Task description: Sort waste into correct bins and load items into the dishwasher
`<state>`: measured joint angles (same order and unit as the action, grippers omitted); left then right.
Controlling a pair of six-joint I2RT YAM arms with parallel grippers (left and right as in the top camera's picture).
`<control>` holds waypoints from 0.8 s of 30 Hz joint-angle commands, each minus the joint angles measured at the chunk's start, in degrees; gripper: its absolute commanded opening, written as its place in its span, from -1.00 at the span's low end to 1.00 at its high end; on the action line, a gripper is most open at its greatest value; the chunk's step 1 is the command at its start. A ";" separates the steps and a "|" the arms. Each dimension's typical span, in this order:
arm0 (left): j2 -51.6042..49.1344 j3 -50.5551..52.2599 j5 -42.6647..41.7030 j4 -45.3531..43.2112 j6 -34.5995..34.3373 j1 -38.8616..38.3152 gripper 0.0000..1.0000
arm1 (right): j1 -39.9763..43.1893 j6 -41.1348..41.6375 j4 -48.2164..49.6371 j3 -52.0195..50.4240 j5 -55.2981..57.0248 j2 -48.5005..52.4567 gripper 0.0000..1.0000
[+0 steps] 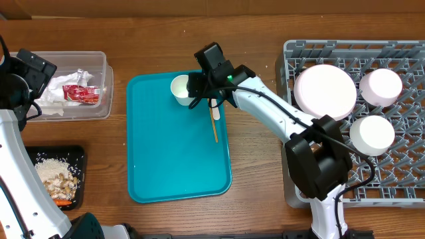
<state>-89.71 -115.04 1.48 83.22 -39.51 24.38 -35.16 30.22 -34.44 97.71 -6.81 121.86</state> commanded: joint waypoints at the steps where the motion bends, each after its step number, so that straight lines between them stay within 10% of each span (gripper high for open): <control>1: -0.02 -0.15 -0.02 0.15 -0.79 -0.02 1.00 | -0.20 0.46 -0.17 0.94 0.76 0.74 0.08; 24: -0.02 -0.15 -0.02 0.15 -0.79 -0.02 1.00 | -1.29 0.55 -0.79 0.94 0.83 2.10 -0.10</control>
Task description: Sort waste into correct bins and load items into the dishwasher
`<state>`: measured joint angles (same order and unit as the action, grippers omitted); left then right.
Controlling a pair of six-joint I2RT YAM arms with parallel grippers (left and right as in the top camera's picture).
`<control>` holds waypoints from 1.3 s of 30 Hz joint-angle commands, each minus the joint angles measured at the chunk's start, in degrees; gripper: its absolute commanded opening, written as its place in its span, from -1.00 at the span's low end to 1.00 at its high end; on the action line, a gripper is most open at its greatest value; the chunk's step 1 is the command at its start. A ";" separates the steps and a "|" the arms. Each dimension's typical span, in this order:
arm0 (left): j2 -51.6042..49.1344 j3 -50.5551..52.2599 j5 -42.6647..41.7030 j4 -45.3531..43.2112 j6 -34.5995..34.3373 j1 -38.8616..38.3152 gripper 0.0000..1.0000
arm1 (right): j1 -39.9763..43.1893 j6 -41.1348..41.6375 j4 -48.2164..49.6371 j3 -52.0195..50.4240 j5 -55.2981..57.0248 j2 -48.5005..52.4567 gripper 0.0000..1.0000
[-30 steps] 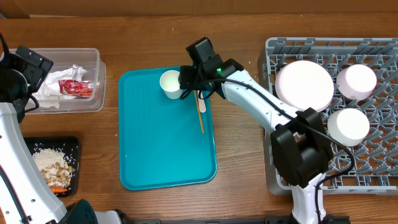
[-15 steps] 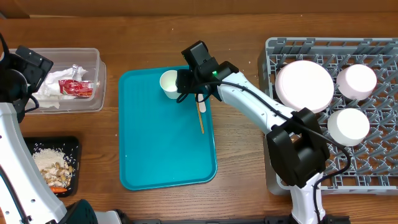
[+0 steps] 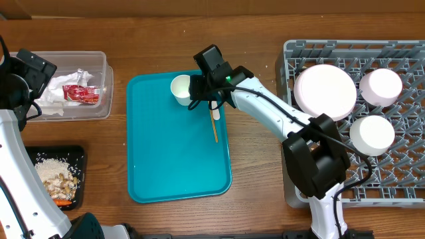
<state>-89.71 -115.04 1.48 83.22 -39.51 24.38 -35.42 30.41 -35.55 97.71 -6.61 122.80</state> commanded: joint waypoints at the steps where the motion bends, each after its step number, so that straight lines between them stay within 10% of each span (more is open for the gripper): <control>1: -0.02 -0.15 -0.02 0.15 -0.79 -0.02 1.00 | -1.22 0.98 0.28 0.94 0.79 1.42 -0.14; 15: -0.02 -0.15 -0.02 0.15 -0.79 -0.02 1.00 | -1.60 1.31 -4.85 1.14 0.39 1.55 -0.92; 36: -0.02 -0.17 -0.02 0.15 -0.79 -0.02 1.00 | -3.67 -9.68 -38.07 3.74 -6.56 -2.91 -0.92; 39: -0.02 -0.15 -0.02 0.15 -0.81 -0.02 1.00 | -4.94 -9.66 -38.51 3.74 -6.93 -2.91 -0.68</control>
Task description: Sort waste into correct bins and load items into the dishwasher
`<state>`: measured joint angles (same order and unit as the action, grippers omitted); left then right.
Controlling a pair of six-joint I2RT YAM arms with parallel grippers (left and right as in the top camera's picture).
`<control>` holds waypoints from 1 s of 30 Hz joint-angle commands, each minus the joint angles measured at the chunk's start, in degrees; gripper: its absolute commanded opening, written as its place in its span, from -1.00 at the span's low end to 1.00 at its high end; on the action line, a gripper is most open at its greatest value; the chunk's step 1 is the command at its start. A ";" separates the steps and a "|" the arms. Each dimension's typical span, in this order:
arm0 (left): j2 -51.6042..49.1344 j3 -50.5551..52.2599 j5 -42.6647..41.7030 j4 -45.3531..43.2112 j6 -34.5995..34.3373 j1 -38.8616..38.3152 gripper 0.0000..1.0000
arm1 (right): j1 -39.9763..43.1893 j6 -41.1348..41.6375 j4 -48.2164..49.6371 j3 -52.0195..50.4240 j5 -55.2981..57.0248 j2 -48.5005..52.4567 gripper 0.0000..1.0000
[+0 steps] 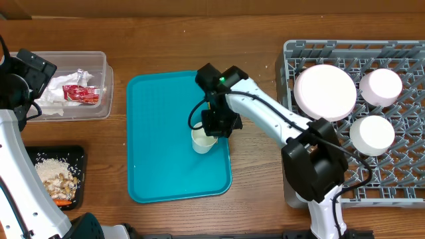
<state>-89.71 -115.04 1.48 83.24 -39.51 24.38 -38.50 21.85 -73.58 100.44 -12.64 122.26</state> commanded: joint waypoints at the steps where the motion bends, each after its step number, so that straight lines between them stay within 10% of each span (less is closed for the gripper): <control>1: -0.04 -0.17 -0.02 0.13 -0.79 -0.02 1.00 | -2.08 -1.07 -0.70 1.01 -1.01 -2.36 -0.58; 6: -0.02 -0.15 -0.02 0.13 -0.81 -0.02 1.00 | -2.58 -0.83 -2.80 2.16 -0.96 -2.36 0.23; 16: -0.02 -0.15 -0.02 0.13 -0.79 -0.02 1.00 | -2.45 -0.85 -21.64 25.79 5.03 -2.36 0.29; 30: -0.04 -0.15 -0.02 0.13 -0.79 -0.02 1.00 | -14.88 -5.60 -13.44 27.78 12.07 -2.32 0.14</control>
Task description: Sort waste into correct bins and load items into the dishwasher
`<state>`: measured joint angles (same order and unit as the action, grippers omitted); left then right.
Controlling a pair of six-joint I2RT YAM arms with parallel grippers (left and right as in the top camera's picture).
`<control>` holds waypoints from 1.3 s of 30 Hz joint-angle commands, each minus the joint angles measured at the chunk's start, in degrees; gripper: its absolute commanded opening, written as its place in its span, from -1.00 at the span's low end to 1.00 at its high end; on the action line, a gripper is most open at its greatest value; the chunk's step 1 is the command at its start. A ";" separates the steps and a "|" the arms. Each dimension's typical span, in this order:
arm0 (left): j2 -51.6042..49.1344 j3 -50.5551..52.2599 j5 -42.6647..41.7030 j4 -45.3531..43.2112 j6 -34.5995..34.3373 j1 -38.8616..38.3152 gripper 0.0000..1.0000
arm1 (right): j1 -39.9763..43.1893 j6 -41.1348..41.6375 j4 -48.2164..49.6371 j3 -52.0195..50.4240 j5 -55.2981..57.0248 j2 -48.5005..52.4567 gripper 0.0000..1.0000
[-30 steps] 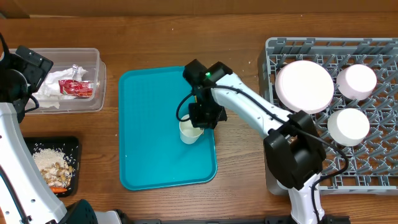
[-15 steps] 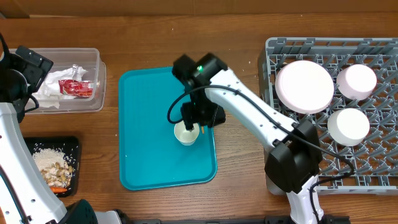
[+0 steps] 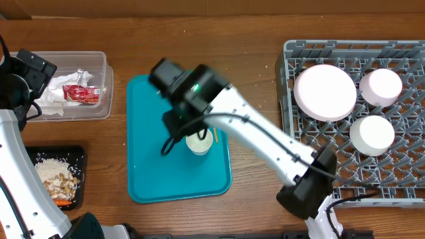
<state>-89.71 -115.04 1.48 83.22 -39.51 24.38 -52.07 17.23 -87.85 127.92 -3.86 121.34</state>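
A white paper cup (image 3: 200,143) stands upright on the teal tray (image 3: 149,172), right of the tray's middle. My right arm reaches over the tray from the lower right and is blurred. Its gripper (image 3: 185,129) hangs at the cup's upper-left rim and hides part of the rim. The blur hides whether its fingers hold the cup. A thin wooden stick (image 3: 216,137) shows just right of the cup. My left gripper (image 3: 34,69) hovers at the left end of the clear bin (image 3: 93,111), its fingers not visible.
The clear bin at the far left holds wrappers and paper (image 3: 78,91). A black food tray (image 3: 78,154) with rice lies below it. The grey dish rack (image 3: 292,73) on the right carries a plate (image 3: 324,91) and two bowls (image 3: 372,133).
My right arm has swung left, its wrist now over the tray's upper middle instead of its right edge. The cup stays almost where it was, a touch further left.
At first my right gripper was at the cup near the tray's top edge, beside the wooden stick, and stayed there. Then the cup was lower on the tray with the gripper on its rim. Now the arm leans in from the upper left. The left arm has not moved.
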 commanded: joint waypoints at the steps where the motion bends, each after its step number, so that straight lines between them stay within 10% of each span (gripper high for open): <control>1: -0.04 -0.15 -0.02 0.15 -0.79 -0.02 1.00 | -1.77 -0.98 0.98 0.28 3.50 -1.29 0.14; 24: -0.02 -0.15 -0.02 0.15 -0.79 -0.02 1.00 | 1.64 8.66 4.48 -7.26 13.75 -0.44 0.06; 33: -0.02 -0.17 -0.02 0.15 -0.79 -0.02 0.99 | 30.49 9.79 -4.20 3.98 15.80 -7.85 1.00; 39: -0.02 -0.17 -0.61 0.13 -1.03 -0.02 0.99 | 48.26 9.84 -4.57 3.93 10.08 -9.14 1.00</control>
<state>-89.71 -115.04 1.48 83.22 -39.53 24.38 -6.57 26.76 -92.31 130.41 9.34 113.73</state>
